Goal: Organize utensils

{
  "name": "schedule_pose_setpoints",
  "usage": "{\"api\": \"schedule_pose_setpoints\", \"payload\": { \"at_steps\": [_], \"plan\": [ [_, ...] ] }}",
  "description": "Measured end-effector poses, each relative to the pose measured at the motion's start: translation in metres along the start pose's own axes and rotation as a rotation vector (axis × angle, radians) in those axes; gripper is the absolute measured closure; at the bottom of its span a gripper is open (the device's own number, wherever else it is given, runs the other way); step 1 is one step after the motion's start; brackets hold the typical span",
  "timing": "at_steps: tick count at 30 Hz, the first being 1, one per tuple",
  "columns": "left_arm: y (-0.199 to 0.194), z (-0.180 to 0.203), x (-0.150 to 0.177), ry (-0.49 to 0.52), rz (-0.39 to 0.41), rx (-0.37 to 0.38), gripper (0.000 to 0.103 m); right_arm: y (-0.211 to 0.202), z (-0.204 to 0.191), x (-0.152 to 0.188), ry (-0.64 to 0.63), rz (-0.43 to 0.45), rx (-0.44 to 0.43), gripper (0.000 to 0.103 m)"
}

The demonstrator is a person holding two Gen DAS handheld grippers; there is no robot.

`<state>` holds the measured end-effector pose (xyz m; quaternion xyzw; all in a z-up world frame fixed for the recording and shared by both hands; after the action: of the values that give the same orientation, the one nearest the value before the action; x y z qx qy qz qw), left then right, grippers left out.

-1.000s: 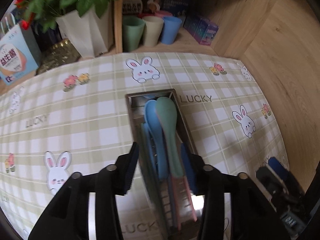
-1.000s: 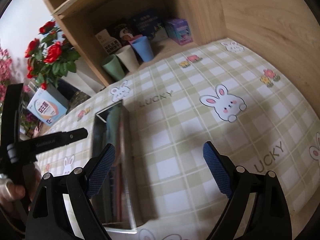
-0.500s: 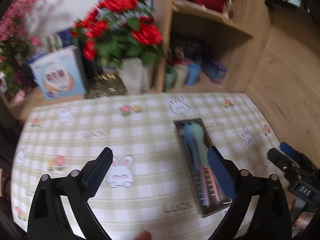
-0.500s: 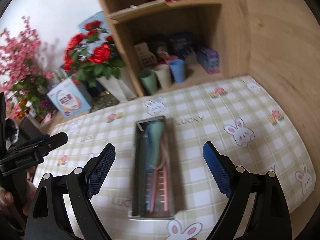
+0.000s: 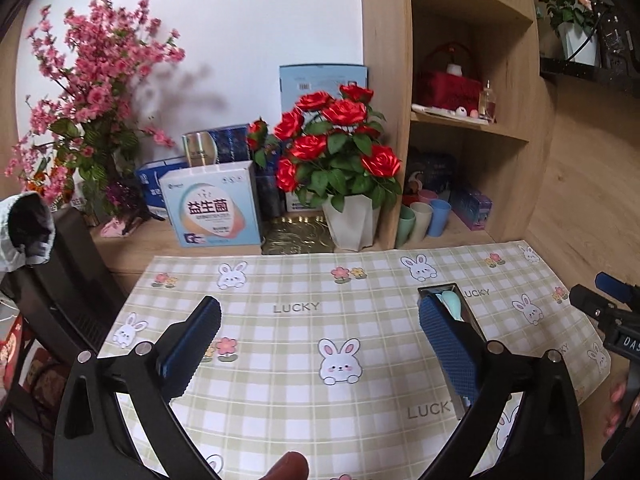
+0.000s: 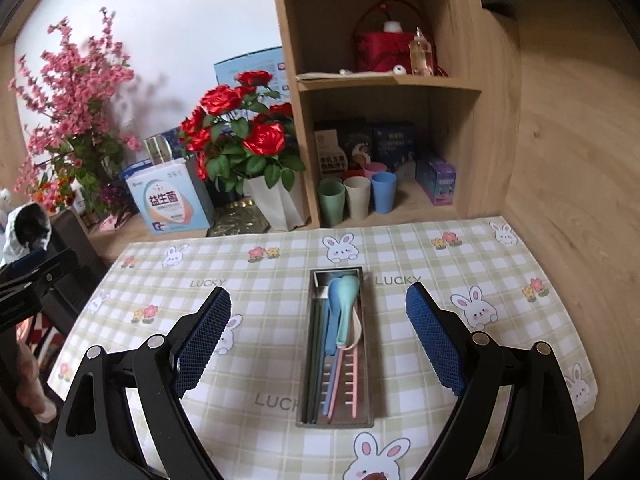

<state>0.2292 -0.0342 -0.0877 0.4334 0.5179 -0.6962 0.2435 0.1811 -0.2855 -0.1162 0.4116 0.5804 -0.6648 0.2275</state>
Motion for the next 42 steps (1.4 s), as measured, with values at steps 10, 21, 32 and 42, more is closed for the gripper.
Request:
{"api": "schedule_pose_setpoints", "payload": {
  "at_steps": [10,21,32,42],
  "plan": [
    [-0.029,-0.001,0.003,0.025,0.034,0.010,0.006,-0.023,-0.013,-0.005,-0.006,0.048,0.011,0.017],
    [-0.042,-0.002,-0.001,0.017,0.063,0.029,0.006,-0.037,-0.025,-0.011,-0.011,0.082,0.005,0.017],
    [-0.053,-0.008,-0.002,0.009,0.072,0.022,0.006,-0.045,-0.024,-0.013,0.000,0.093,0.005,0.017],
    [-0.056,-0.011,0.000,0.000,0.075,0.034,0.006,-0.048,-0.021,-0.014,0.006,0.102,0.015,0.017]
  ]
}}
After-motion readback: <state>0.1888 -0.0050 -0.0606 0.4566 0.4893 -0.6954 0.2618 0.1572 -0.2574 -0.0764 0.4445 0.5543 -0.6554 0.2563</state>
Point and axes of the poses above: each gripper's, at about its wrist camera, not at the fingertips, and y roughly the way its jaws point, z to its right, x to its underside, the point moved 8 cm from there along y, roughly the way its jaws point, and after that the axes turned 13 degrees about x, right-handed, at the moved point
